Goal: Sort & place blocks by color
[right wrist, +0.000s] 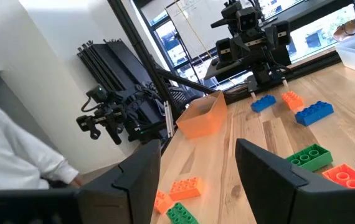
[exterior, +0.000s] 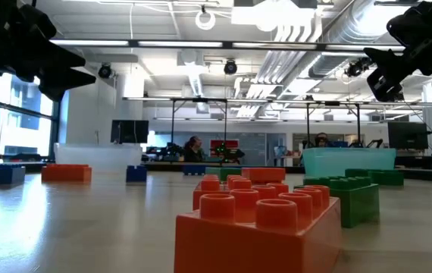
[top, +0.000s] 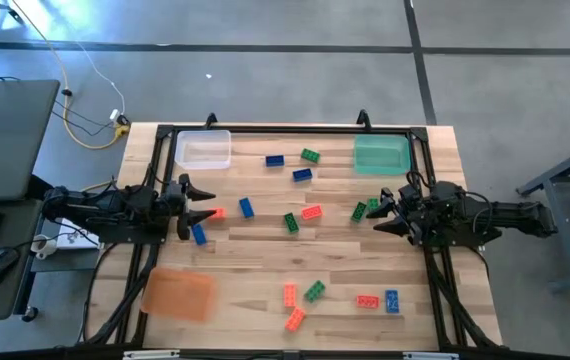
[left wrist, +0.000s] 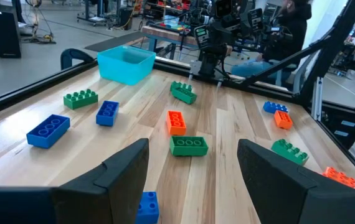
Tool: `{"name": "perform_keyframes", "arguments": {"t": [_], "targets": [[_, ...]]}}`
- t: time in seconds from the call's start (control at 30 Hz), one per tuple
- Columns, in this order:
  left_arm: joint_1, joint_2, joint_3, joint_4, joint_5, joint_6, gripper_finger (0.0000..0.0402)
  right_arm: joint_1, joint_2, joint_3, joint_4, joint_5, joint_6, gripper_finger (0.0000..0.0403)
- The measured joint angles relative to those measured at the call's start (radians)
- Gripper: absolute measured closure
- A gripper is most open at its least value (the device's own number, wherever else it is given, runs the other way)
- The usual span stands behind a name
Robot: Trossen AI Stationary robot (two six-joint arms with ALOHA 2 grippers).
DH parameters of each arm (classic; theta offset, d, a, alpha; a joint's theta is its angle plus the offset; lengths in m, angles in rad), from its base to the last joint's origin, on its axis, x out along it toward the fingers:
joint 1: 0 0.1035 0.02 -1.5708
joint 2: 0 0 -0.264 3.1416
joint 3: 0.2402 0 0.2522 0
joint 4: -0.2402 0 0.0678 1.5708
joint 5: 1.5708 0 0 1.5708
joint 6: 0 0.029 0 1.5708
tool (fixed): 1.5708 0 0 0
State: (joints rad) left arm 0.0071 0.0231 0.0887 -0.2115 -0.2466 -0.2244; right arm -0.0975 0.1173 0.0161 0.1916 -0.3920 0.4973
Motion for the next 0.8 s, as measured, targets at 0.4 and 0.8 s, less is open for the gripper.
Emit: {"name": "perform_keyframes", "arguments": {"t": [0.4,0.8], "targets": [[0.000,0.000,0.000,0.000,0.000,0.000,0.0167,0.000,0.000,0.000,0.000,0.089,0.066,0.0206],[0.000,0.000,0.000,0.000,0.000,0.000,0.0167,0.000,0.000,0.000,0.064,0.287,0.291,0.0206]]}}
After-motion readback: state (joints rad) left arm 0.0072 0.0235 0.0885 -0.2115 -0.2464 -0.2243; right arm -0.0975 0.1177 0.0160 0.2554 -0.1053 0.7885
